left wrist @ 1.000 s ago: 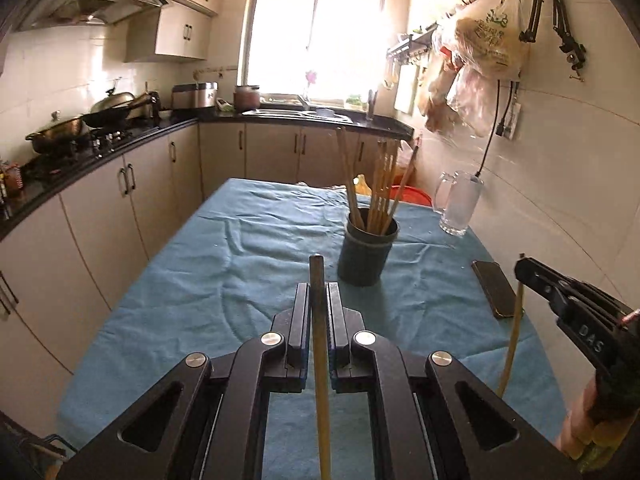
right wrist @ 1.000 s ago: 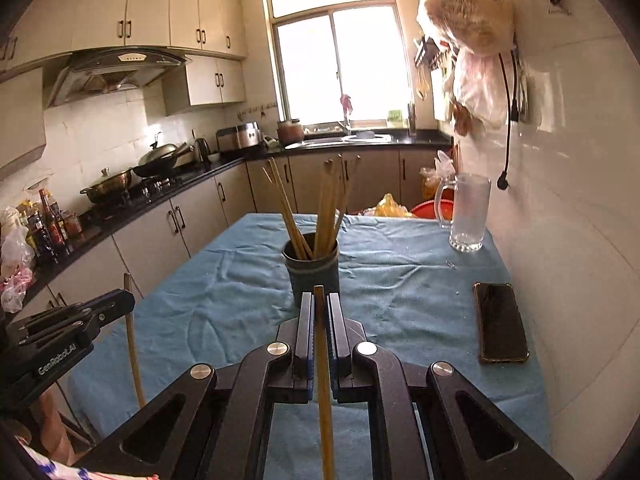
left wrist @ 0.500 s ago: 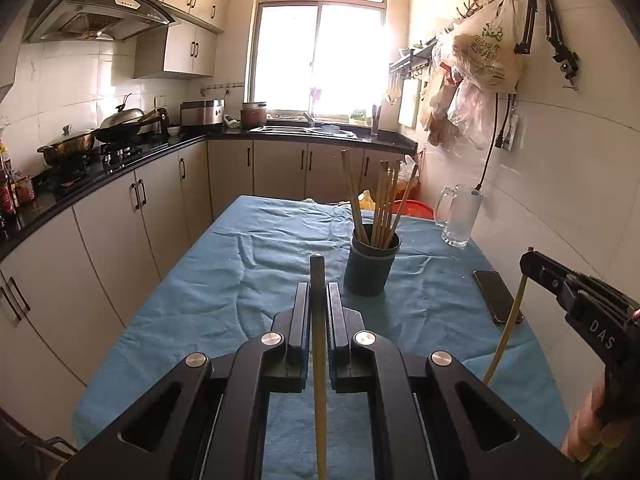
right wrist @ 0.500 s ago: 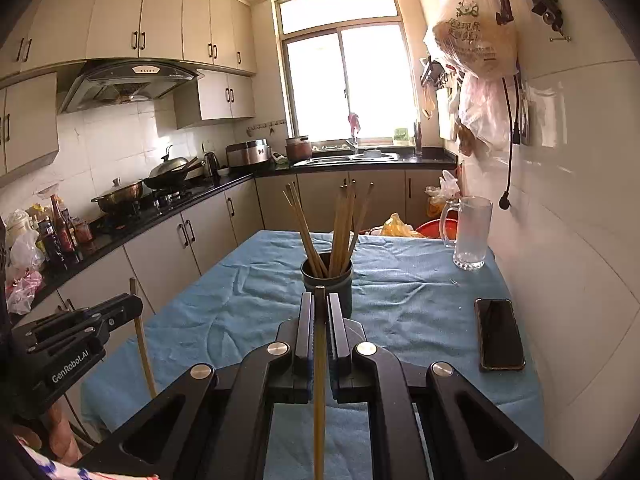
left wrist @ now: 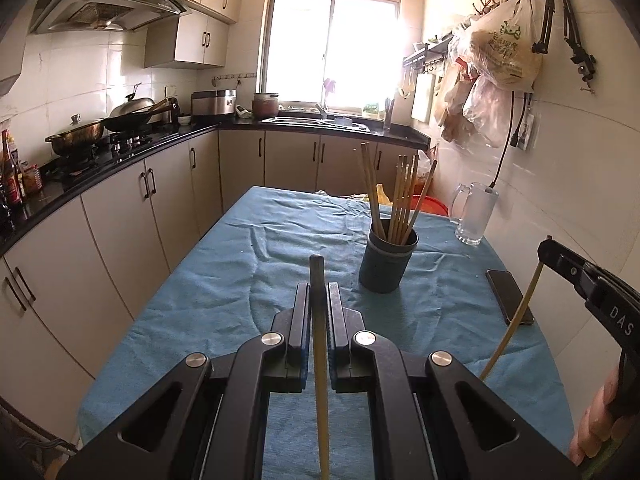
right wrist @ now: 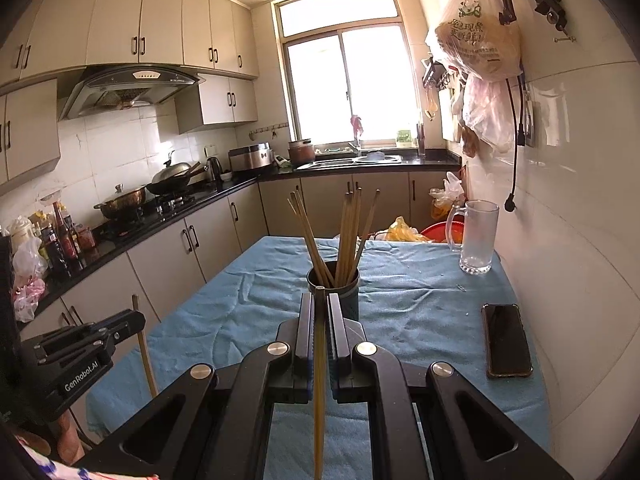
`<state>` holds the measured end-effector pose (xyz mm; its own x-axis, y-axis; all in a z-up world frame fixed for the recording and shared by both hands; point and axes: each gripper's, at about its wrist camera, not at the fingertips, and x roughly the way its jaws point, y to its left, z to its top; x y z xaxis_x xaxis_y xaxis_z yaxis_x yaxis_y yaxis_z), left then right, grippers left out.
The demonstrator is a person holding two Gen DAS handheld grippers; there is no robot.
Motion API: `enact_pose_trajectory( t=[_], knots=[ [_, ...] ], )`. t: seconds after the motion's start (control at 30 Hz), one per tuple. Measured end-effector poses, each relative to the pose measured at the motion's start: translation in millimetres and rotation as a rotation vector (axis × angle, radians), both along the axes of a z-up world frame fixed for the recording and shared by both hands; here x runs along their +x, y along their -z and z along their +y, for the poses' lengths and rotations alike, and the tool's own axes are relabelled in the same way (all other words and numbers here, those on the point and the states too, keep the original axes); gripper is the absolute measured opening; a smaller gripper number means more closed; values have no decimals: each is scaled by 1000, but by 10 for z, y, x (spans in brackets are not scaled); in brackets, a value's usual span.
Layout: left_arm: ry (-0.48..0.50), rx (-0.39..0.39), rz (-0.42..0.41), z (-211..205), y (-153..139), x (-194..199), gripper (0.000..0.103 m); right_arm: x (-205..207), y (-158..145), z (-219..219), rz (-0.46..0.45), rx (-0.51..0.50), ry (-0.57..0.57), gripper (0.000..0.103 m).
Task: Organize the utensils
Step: 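Carry the chopstick with the right gripper over the cup and release it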
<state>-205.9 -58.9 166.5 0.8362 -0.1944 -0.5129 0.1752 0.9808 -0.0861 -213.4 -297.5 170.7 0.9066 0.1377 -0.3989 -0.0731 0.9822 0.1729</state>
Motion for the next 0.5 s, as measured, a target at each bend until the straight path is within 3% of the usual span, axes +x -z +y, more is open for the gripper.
enact_pose_trajectory(
  t=[0.23, 0.5],
  knots=[
    [49, 8, -2, -17, -69, 72, 7, 116, -97, -34, -12, -3, -1, 5],
    [136, -62, 11, 25, -347, 329, 7, 256, -293, -130, -47, 0, 9, 5]
  ],
)
